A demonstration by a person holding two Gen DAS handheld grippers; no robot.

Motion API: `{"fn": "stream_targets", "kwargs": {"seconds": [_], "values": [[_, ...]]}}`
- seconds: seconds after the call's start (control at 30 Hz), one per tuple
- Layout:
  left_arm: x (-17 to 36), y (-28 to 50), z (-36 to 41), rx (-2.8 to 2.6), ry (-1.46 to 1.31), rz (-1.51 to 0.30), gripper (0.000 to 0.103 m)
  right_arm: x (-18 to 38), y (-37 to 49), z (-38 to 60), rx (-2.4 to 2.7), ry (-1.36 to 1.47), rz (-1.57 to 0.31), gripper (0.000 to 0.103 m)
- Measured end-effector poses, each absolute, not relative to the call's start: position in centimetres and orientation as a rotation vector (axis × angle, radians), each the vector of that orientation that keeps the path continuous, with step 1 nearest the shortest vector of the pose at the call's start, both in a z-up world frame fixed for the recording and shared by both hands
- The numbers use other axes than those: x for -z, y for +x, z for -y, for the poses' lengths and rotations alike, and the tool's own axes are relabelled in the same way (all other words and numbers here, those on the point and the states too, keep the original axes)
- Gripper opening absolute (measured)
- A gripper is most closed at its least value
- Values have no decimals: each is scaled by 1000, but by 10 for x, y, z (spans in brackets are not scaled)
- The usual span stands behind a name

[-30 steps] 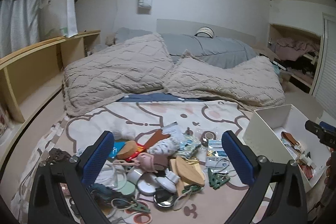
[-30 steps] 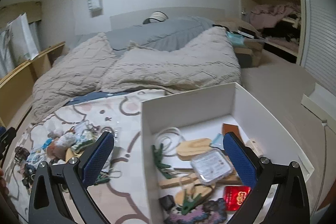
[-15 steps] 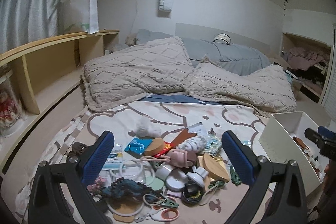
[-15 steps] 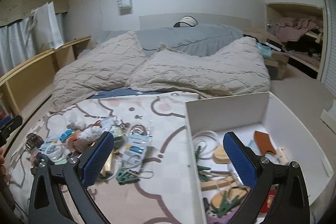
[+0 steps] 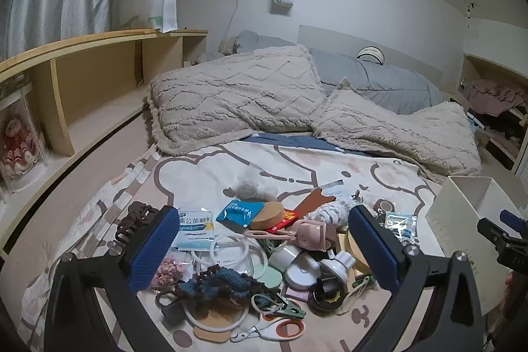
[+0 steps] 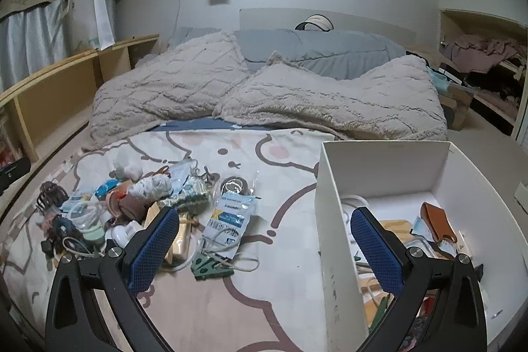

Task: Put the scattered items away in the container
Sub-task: 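Move the right tool toward the green clothes-peg beside the plastic bag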

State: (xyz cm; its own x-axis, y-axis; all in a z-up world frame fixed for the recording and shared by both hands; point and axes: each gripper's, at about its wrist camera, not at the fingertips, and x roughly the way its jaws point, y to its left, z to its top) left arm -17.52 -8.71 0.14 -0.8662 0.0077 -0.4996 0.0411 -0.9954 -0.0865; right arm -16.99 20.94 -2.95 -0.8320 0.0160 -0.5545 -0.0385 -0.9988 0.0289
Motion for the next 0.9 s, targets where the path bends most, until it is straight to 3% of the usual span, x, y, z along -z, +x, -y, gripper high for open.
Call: {"fn": "stream_targets", "kwargs": {"seconds": [0.57,0.9], "values": [[55,-180,76,2967,1111,-164,103,73,-192,-198,-2968,-1142,-96,103],[89,-173,65,2945,1261,-83,103,97,-193,-170,-2906,-1113,276,103]]}}
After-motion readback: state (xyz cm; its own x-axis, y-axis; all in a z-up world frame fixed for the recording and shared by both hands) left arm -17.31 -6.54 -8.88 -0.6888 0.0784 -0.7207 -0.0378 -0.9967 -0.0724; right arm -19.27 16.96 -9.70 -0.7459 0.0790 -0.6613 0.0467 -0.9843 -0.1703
